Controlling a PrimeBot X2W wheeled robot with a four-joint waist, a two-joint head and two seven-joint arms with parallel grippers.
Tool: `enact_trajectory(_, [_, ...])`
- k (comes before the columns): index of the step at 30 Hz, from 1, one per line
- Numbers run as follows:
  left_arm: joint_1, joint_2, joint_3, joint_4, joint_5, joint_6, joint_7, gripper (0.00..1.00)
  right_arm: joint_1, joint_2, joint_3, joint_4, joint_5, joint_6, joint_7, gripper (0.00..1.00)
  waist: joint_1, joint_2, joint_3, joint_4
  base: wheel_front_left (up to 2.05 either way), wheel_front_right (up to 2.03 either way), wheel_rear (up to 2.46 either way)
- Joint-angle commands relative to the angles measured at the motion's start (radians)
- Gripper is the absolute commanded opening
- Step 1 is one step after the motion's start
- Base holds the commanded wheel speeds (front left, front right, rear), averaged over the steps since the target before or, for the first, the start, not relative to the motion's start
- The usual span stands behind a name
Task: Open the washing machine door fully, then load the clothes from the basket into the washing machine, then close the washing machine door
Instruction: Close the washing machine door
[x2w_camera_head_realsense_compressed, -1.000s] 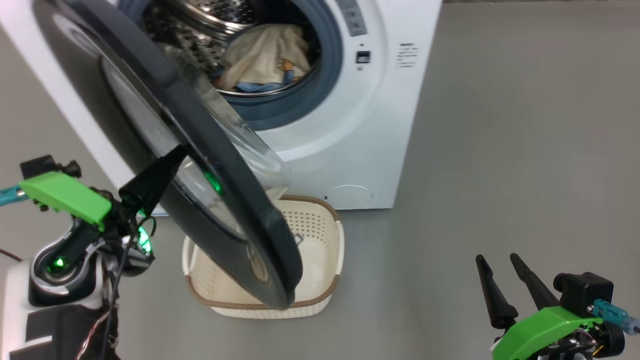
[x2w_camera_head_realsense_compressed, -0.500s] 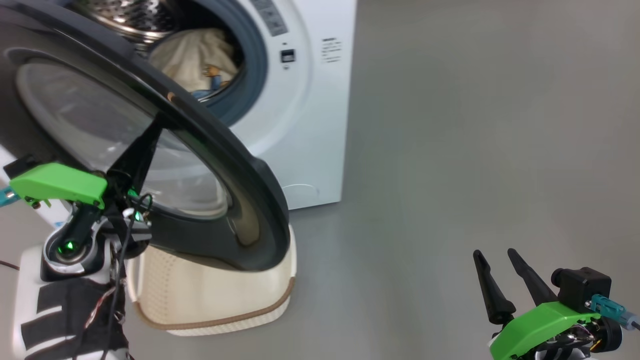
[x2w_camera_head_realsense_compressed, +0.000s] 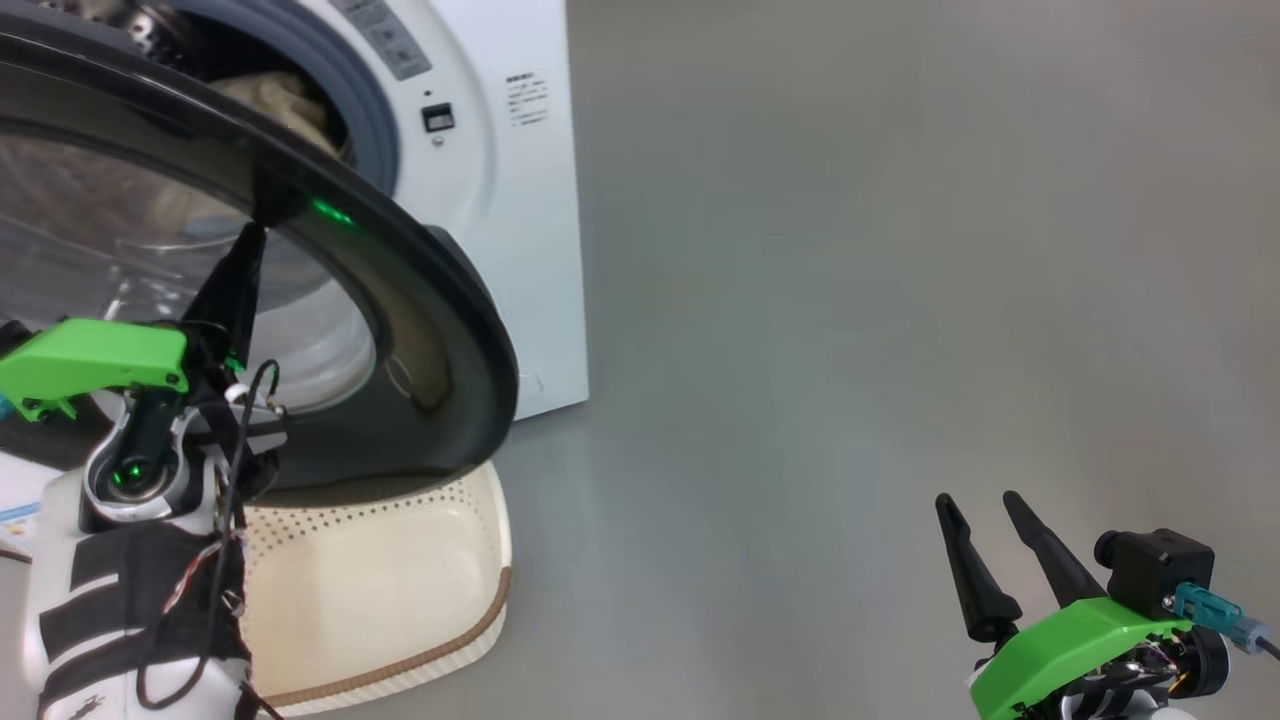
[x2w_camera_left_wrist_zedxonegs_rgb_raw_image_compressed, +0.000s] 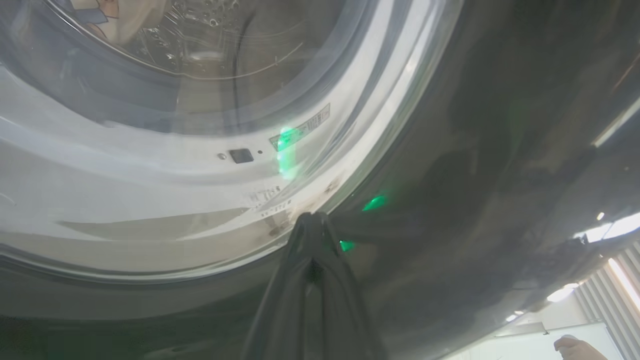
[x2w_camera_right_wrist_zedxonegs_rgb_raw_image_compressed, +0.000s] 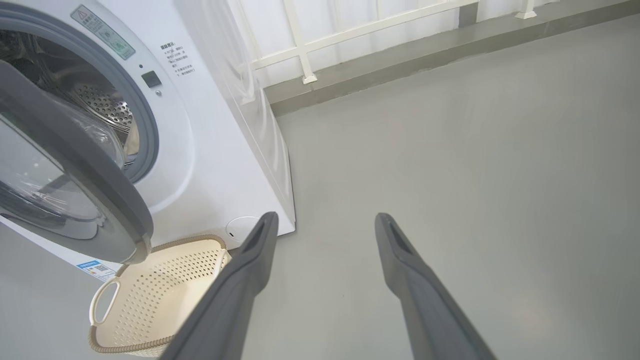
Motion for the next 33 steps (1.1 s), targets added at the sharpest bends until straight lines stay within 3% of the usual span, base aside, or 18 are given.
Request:
enact_trajectory(1, [-0.061,0.016,0.006,-0.021,0.014,-0.023,0.002,0.0,-0.039,-0.009,0.023,-0.022,0.001,0.004,-0.012,1.0,0.0,-0.0001,0.003,-0.018,0.0,0.0,0.0])
enact_trajectory(12, [-0.092,0.03,0.015,0.073,0.026,-0.039,-0.061,0.0,-0.04,-0.009,0.023,-0.007,0.005,0.004,-0.021,1.0,0.0,-0.0001,-0.005,-0.031,0.0,0.0,0.0])
enact_trajectory(27, [-0.051,0.032,-0.002,0.103,0.053,-0.042,-0.125,0.0,-0.035,-0.009,-0.026,-0.014,-0.011,0.004,-0.017,1.0,0.0,-0.0001,-0.028,0.028,0.0,0.0,0.0])
enact_trajectory(32, [0.001,0.078,-0.082,0.095,0.222,-0.042,-0.275,0.0,-0.03,-0.009,-0.056,-0.018,-0.02,0.004,-0.014,1.0,0.0,-0.0001,-0.051,0.052,0.0,0.0,0.0])
enact_trajectory(33, [0.016,0.089,-0.108,0.092,0.269,-0.04,-0.309,0.11,-0.03,-0.009,-0.06,-0.021,-0.022,0.004,-0.014,1.0,0.0,-0.0001,-0.055,0.056,0.0,0.0,0.0])
